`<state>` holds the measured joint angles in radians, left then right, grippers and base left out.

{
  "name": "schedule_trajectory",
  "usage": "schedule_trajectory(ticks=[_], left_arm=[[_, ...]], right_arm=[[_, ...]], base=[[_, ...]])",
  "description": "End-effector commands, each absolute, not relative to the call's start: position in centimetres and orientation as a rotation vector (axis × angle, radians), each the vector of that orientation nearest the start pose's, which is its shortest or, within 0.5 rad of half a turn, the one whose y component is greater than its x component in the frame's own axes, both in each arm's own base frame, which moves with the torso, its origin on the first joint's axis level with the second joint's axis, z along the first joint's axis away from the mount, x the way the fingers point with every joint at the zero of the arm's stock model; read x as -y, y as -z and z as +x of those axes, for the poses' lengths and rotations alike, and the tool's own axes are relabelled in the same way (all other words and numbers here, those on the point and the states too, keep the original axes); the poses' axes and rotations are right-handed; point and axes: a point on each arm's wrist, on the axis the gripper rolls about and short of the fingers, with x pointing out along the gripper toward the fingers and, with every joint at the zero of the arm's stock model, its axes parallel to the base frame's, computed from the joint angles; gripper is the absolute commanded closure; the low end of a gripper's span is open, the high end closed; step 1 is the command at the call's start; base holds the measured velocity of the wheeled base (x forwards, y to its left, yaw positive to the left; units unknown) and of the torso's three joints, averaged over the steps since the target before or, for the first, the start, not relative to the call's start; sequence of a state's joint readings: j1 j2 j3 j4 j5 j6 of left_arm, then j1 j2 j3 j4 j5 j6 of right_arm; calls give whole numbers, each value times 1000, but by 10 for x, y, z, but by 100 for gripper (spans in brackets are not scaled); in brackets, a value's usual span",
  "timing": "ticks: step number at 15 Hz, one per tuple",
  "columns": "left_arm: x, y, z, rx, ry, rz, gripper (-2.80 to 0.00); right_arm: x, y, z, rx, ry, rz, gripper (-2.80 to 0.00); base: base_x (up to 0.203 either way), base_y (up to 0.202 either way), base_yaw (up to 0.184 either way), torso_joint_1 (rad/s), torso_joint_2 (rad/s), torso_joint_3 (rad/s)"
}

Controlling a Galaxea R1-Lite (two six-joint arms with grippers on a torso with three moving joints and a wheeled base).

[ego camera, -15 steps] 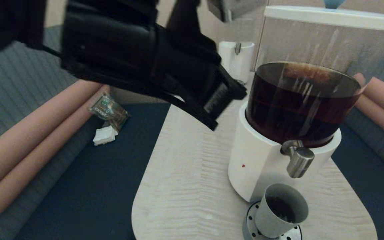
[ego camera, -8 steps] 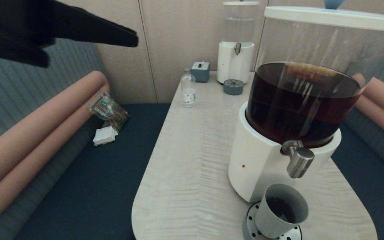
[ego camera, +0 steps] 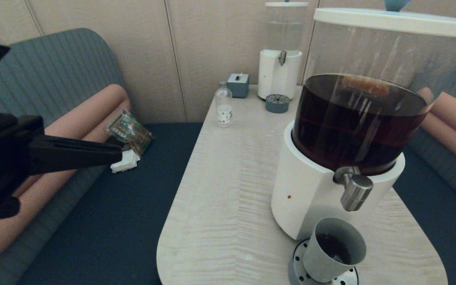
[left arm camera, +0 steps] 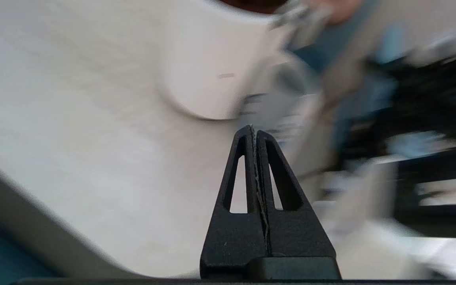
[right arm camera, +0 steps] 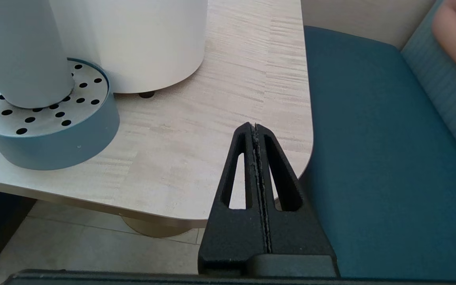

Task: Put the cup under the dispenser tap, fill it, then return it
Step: Place the cup next to the water dispenser

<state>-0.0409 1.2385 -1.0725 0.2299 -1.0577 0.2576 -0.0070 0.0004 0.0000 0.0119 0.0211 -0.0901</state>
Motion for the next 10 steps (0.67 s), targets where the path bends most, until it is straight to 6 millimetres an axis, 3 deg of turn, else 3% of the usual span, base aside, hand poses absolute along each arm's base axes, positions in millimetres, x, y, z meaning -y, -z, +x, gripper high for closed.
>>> schedule_trajectory(ticks=[1,4,7,10], left_arm=[[28,-269,195,-102,1108,114,0],[36,-224,215,-111,1130,134,0],[55,-209,222,-58,1200,167,0],[61,-196,227,-76,1214,162,0]], right_arm=[[-1,-71,-22,-19,-15,-90,0],[-1,-71,-22,-19,-15,-90,0],[-1,-71,-22,-19,-15,-90,0],[-1,-71,-22,-19,-15,-90,0]], base=[[0,0,0,0,0,0],[0,0,0,0,0,0],[0,0,0,0,0,0],[0,0,0,0,0,0]])
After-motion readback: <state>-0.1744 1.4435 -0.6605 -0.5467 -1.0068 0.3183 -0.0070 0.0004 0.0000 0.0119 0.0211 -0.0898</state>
